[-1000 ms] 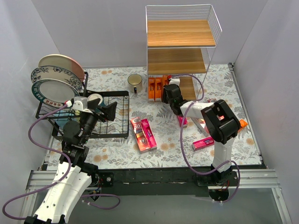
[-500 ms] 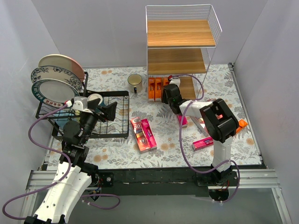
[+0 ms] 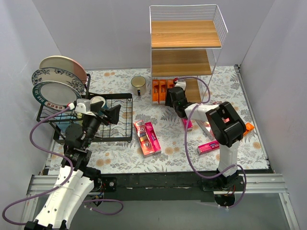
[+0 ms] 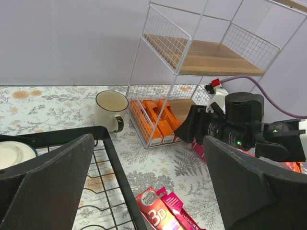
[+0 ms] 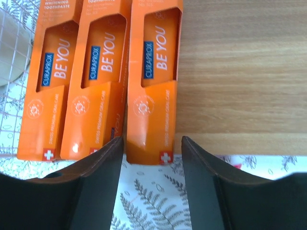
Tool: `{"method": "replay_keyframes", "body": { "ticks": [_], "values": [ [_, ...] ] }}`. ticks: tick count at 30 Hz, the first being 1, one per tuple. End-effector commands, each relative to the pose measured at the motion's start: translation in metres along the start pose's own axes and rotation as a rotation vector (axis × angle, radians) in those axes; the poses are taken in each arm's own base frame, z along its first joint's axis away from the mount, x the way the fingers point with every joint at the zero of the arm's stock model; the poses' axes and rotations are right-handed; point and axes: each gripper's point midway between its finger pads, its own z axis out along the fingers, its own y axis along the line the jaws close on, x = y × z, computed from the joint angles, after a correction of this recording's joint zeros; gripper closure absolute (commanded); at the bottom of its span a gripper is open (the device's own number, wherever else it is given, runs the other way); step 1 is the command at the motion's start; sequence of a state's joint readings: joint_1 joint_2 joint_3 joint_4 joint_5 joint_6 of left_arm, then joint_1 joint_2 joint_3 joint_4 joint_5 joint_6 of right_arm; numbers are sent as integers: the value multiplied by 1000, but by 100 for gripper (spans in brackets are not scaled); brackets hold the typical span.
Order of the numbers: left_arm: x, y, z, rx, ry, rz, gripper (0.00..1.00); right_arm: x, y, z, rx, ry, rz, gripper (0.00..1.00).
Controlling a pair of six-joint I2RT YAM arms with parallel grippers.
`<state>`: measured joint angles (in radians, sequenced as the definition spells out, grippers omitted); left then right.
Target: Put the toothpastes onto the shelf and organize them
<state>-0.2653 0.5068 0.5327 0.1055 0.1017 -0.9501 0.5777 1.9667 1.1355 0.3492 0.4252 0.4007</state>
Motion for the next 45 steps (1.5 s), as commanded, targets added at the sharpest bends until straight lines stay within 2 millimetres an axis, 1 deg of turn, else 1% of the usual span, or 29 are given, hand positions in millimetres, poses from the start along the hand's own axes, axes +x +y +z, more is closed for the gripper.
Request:
{"method": "replay_keyframes", "body": {
  "ticks": [1,3,4,6,7,9,10,11,12,14,15,17,18,20,21,22,24,25,27,28,30,33,34,36,38,39,41,43,45],
  "values": [
    [0,-1,0,4,2,6,2,-45,5,-20,-23,-118,73,39],
    [-1,-1,0,5,-1,6,2,-44,4,-26,-27,-116,72,37],
    [-1,-1,0,3,-1,6,2,-52,4,-33,-32,-132,79,35],
    [-1,0,0,2,-2,8,2,-49,1,-41,-30,-115,73,32],
    [-2,-1,-1,1,-5,10,2,-59,1,-50,-37,-130,83,32],
    [-4,-1,-1,3,-11,10,2,-51,-5,-61,-32,-100,70,27],
    [-4,-2,-2,5,-12,10,2,-60,-6,-72,-43,-119,73,26],
    [-6,-2,-2,5,-17,12,2,-53,-10,-78,-36,-91,62,23],
    [-6,-3,-3,8,-21,13,2,-55,-14,-90,-39,-94,63,21],
    [-9,-3,-5,7,-29,16,2,-51,-24,-102,-23,-75,50,18],
    [-11,-3,-6,4,-36,19,2,-45,-35,-115,2,-54,41,17],
    [-14,-4,-9,3,-48,20,2,-44,-52,-126,43,-38,41,15],
    [-15,-4,-9,1,-50,22,2,-44,-64,-140,77,-23,37,14],
    [-17,-5,-11,0,-59,23,2,-36,-91,-151,146,11,44,12],
    [-17,-6,-11,2,-60,24,2,-42,-101,-162,173,-7,59,12],
    [-16,-7,-12,5,-57,25,2,-33,-120,-170,225,31,52,12],
    [-18,-8,-14,6,-66,27,2,-38,-141,-186,294,15,59,10],
    [-19,-10,-15,14,-71,29,2,-29,-160,-194,350,53,63,9],
    [-22,-11,-17,12,-81,32,2,-29,-180,-206,402,59,92,8],
    [-21,-12,-17,14,-80,32,2,-27,-197,-210,449,67,124,8],
    [-22,-13,-18,18,-89,35,2,-15,-215,-220,497,111,146,8],
    [-23,-20,-21,42,-93,41,2,0,-250,-229,592,151,208,10],
    [-23,-15,-21,17,-100,41,2,5,-256,-231,608,163,222,10],
    [-22,-19,-22,31,-99,47,2,21,-271,-235,649,196,268,14],
    [-23,-21,-23,31,-104,49,2,32,-272,-234,645,219,294,16],
    [-21,-23,-24,43,-102,51,2,42,-283,-239,684,238,332,17],
    [-20,-26,-24,48,-102,52,2,54,-285,-240,681,262,382,21],
    [-18,-30,-25,65,-98,55,2,73,-294,-244,715,297,432,23],
    [-18,-33,-25,78,-94,53,2,83,-301,-248,733,309,488,27]
  ]
}}
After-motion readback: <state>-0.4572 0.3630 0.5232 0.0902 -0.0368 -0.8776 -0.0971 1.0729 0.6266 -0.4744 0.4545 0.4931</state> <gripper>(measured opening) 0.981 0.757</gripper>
